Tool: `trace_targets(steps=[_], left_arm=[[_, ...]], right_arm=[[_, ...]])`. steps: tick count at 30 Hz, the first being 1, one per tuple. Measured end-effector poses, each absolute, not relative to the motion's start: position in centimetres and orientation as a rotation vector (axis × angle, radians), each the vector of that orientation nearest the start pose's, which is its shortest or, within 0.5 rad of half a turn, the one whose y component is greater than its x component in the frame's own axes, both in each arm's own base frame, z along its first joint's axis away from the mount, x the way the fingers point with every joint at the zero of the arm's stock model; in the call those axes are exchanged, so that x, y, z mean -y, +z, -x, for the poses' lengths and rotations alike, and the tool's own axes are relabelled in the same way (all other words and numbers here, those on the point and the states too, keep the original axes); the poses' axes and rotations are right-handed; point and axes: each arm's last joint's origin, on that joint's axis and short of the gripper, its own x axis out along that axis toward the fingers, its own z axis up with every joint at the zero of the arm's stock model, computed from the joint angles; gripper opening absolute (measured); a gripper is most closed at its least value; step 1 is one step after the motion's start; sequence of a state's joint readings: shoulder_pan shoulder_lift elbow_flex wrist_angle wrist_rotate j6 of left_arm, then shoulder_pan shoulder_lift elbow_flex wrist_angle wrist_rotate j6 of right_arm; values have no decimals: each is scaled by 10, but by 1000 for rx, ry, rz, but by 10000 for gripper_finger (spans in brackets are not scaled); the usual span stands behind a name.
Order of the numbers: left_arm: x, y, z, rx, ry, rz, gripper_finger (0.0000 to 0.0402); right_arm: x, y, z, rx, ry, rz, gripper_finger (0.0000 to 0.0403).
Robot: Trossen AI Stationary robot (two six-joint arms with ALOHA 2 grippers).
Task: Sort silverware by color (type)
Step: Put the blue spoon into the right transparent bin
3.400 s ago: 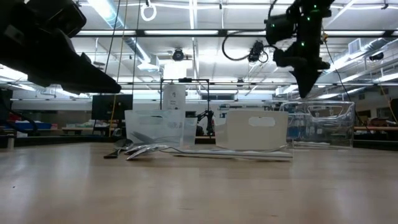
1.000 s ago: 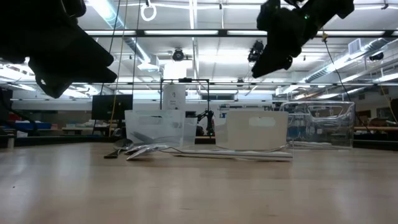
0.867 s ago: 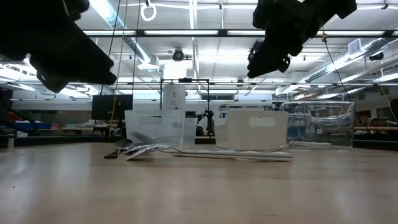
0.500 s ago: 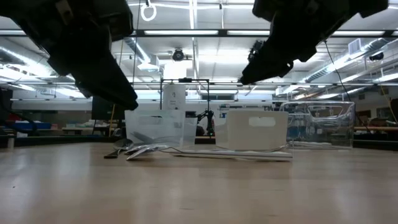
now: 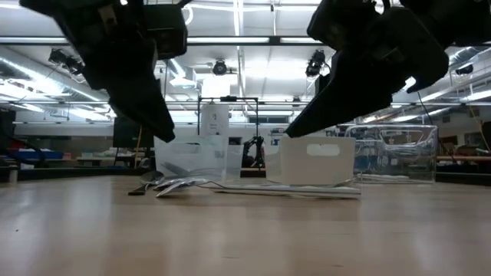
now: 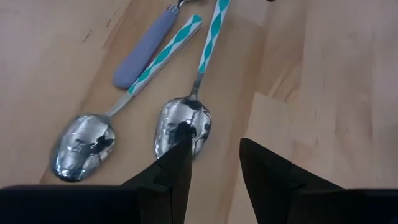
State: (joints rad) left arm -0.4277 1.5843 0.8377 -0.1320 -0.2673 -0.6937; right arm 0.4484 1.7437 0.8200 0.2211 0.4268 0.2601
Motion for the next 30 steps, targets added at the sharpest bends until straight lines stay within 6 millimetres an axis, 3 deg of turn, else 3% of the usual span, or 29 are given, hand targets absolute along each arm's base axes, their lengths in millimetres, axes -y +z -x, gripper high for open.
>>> trace_targets(steps=[4,15,30], left_arm=[[120,179,-294,-860,145,335,141],[112,163,-335,-908,137,270,141],[109,129,-348,-993,109,230,141]], right_arm=[[-134,146,-305,-624,-52,63,172],[-135,145,-303,-660,2,53,172],[-143,147,-301,-640,46,38,172]])
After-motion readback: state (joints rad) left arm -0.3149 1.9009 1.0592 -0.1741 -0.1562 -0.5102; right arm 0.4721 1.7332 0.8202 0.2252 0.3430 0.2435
